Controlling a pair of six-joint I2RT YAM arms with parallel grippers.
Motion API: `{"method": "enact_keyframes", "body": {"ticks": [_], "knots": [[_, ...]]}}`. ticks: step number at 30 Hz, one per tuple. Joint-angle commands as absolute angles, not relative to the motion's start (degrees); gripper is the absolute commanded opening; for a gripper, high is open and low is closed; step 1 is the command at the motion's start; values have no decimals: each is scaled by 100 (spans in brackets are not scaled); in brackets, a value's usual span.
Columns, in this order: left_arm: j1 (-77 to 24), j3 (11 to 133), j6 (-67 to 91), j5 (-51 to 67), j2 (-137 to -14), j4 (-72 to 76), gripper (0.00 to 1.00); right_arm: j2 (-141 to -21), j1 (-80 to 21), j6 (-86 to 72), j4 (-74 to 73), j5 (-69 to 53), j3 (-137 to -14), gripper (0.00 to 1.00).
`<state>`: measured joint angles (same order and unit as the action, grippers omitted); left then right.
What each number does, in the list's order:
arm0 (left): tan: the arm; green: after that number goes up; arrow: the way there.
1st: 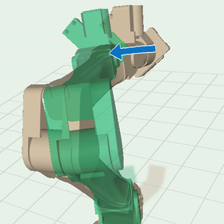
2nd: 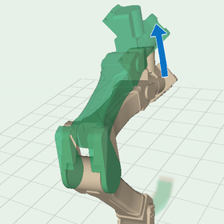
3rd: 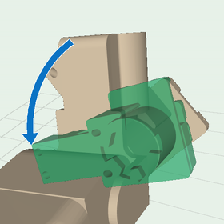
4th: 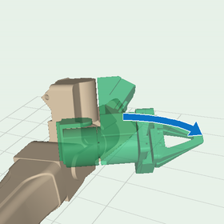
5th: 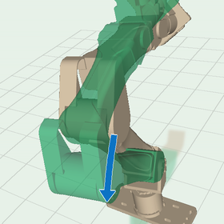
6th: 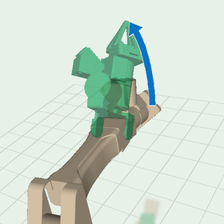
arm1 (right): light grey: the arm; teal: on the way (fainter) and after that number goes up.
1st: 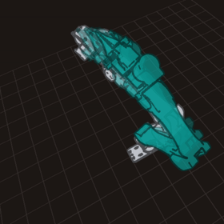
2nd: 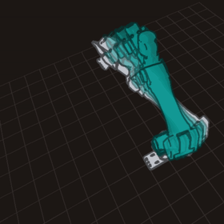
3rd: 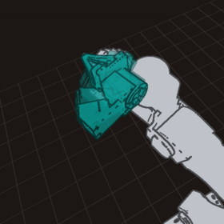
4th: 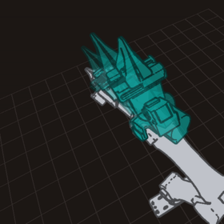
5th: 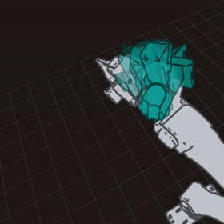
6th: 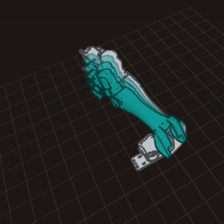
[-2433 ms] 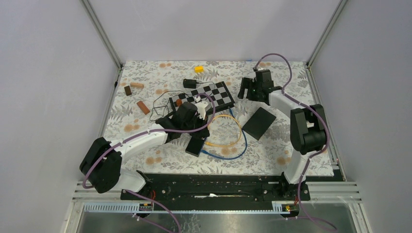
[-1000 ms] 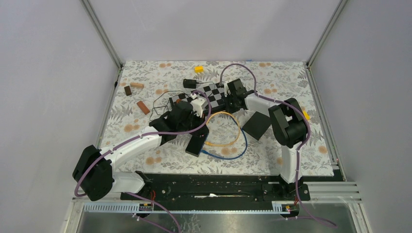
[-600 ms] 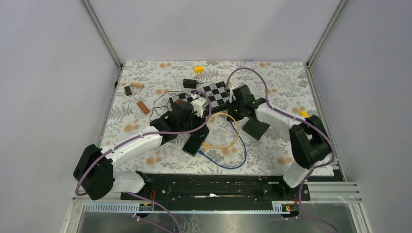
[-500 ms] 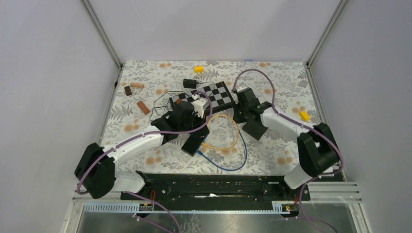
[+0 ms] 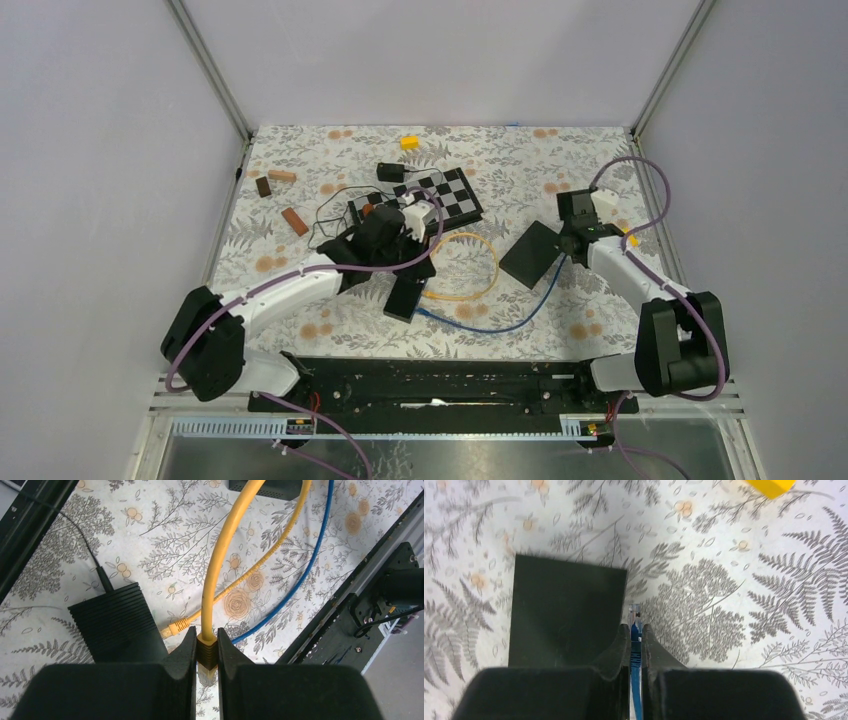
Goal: Insert the plug into the switch port
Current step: Move the switch port to the center of the board.
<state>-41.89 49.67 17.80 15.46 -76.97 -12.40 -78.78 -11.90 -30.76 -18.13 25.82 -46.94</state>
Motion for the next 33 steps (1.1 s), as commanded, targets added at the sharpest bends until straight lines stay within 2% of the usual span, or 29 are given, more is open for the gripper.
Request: {"method": "enact_keyframes", "body": {"ticks": [1,14,33], "knots": [[-4177,5463,1687,1840,-8007,-1111,0,-8021,-868,-3210,-1271,3094,-4716,0],[-4796,6205,1522,1746,-8702,-1489,0,-9538,-96,-3398,-1131,2891,-5368,0],[-4921,6158,1586,1608,-8688,-1529,0,-10671,-88,-2934,-1349,1560,-6384,0]]}}
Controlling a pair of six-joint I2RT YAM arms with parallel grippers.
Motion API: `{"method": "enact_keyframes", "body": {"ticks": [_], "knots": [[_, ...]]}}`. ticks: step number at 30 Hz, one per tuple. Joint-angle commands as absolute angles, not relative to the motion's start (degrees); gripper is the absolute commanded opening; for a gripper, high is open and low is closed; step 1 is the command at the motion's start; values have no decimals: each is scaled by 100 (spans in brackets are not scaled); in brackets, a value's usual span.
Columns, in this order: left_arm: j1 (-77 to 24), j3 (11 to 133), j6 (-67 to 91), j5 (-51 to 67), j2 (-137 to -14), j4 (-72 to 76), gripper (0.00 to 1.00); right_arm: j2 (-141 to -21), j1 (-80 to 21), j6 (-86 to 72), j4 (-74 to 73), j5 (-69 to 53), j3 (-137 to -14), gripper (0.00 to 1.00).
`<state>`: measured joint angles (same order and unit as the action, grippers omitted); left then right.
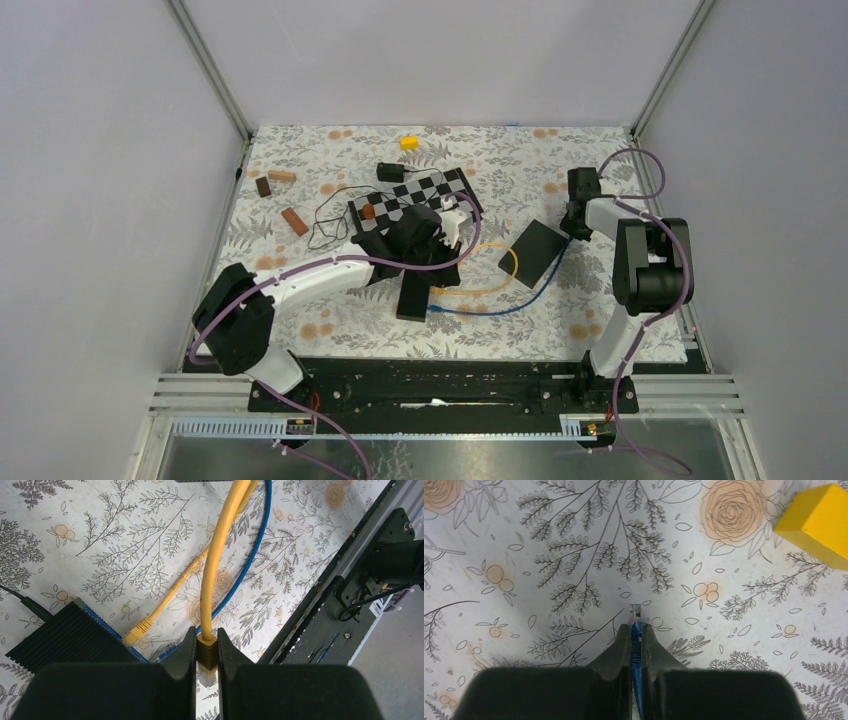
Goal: Insert the plug into the switch port
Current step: Move the switch port to the center of the board.
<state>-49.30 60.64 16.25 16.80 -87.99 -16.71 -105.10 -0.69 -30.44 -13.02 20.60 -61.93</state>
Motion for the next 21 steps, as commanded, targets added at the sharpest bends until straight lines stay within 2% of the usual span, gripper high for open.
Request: {"method": "enact_keyframes", "body": {"ticks": [1,6,16,21], "knots": [[-4914,6153,1590,1602,-8683,-1529,0,-10696,-94,-2899,-1345,1423,-6396,0],[-4917,6164,1591,1600,-8719,-1522,0,-10837,-394,-2508,-1348,855,-6527,0],[-4922,6180,1595,1509,-8636,-1609,0,-10888,-1630,-2019,-1518,881,-6554,0],[-4920,6126,1615,1409,-8491,-1695,0,-10656,-1892,-2092,-1681,820,-6194,0]]}}
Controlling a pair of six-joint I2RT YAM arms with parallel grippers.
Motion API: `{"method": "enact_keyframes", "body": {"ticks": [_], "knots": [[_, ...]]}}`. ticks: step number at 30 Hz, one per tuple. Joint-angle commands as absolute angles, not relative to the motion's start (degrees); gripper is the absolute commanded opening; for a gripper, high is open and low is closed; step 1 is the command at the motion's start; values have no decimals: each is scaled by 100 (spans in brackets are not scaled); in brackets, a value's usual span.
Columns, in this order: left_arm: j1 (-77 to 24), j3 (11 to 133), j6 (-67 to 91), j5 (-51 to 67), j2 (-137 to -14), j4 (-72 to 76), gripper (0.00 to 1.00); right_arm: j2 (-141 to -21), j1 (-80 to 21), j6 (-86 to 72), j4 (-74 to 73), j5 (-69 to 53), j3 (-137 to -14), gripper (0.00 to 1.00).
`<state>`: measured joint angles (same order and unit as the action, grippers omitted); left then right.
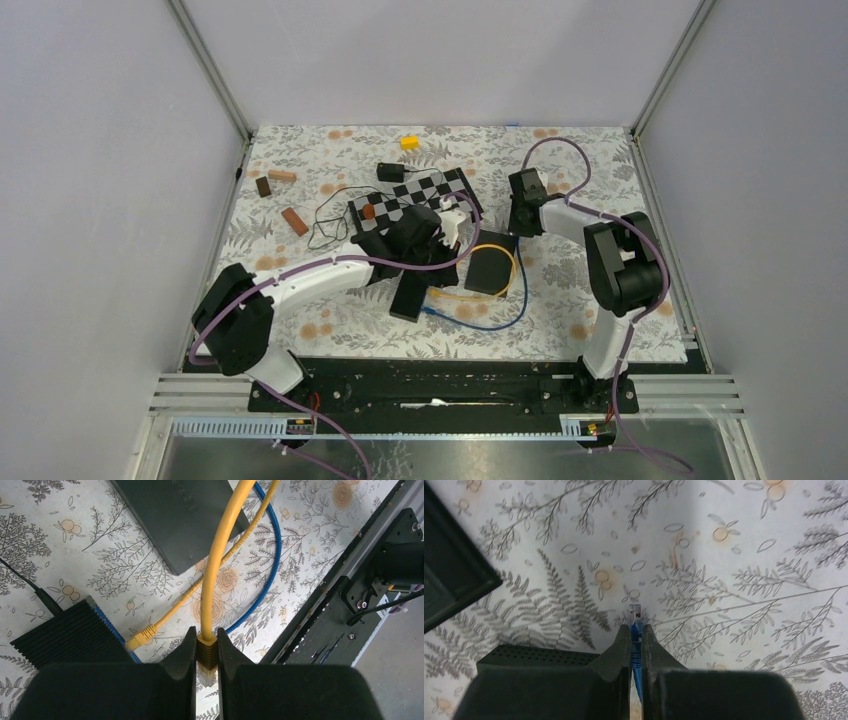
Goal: Insert the plug into the switch port
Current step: Move the switch port to the center of the board.
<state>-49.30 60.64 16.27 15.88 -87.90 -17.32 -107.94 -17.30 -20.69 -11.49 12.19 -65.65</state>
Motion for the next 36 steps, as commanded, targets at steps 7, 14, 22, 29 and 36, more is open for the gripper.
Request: {"method": "enact_keyframes", "body": {"ticks": [7,14,22,29,36], "knots": [[-4922,6002,1650,1298,-8308,-1784,0,-9873,-1902,-2468,-1741,674,-5250,0],[-4906,5690,1736,1006,-7999,-1764,0,-8435,-1911,-3995,-1461,752,-3865,0],[-4824,5514,2071,786,-8068,-1504,0,-7296,-1907,-4354,-1551,858,-3165,0],[-4825,5502,2140,732,-8133,-1469,0,-6503,-1907,-4816,-2071,886,-2845,0],[-4825,5483,2054,720,-8160,-1538,0,-5954,-2483,-5728,-1412,268,-1993,0]]}}
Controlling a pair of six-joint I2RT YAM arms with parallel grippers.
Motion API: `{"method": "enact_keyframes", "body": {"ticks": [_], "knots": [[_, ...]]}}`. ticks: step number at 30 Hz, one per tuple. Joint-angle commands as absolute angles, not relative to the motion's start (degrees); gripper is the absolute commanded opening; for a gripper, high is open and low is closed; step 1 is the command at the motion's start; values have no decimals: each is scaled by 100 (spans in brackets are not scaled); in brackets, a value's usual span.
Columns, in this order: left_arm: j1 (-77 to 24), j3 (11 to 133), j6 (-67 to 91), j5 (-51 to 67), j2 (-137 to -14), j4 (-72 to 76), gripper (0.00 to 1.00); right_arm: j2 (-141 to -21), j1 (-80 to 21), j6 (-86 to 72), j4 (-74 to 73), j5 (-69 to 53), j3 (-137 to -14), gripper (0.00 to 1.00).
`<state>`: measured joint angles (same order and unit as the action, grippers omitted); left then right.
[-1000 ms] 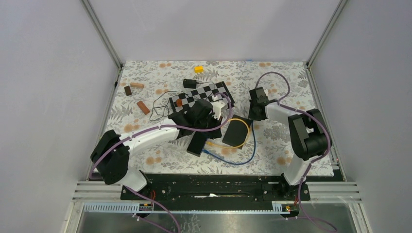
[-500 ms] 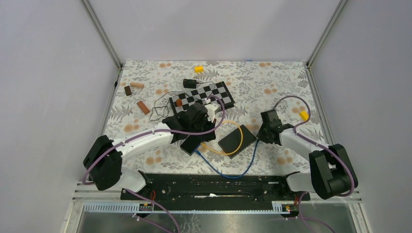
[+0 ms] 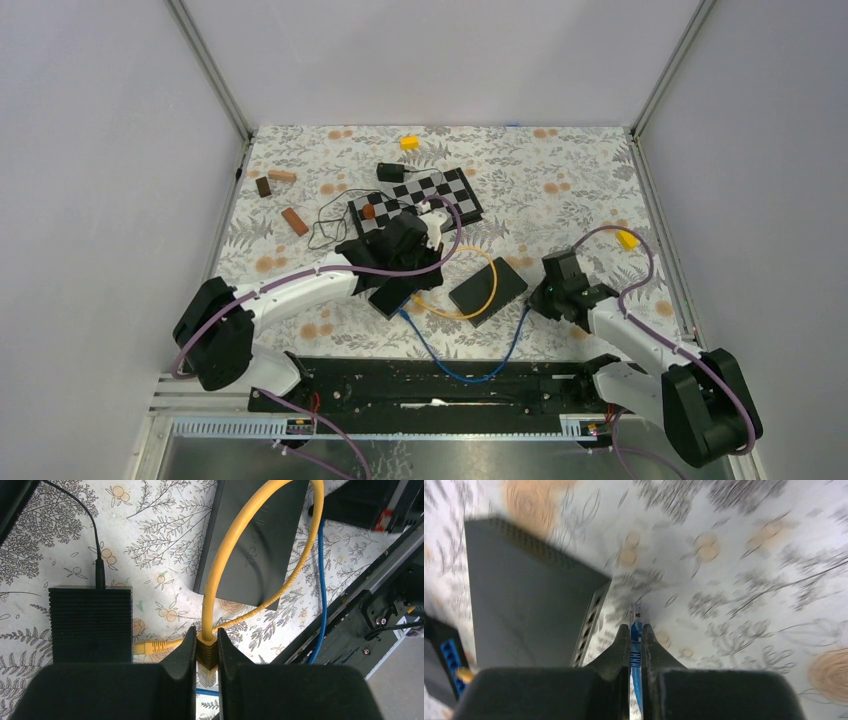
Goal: Insert the plug into the switch port
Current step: Move the switch port to the center of the board.
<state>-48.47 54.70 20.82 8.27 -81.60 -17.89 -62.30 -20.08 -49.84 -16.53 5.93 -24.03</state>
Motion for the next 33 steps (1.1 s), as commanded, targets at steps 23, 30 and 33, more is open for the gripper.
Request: {"method": "enact_keyframes", "body": {"ticks": [23,30,33], "knots": [[-4696,5645,2015,517,-7943,-1745,0,-7200,-3443,-5843,368,984,-2834,0],[-4693,5816,1721,731,-7786,-1826,0,-6363,-3341,-4875,-1880,2657,-3341,0],[-4693,5927,1490,886,-7759,-1882,0,-6329,-2922,-4556,-2211,2685,-3418,1]]}}
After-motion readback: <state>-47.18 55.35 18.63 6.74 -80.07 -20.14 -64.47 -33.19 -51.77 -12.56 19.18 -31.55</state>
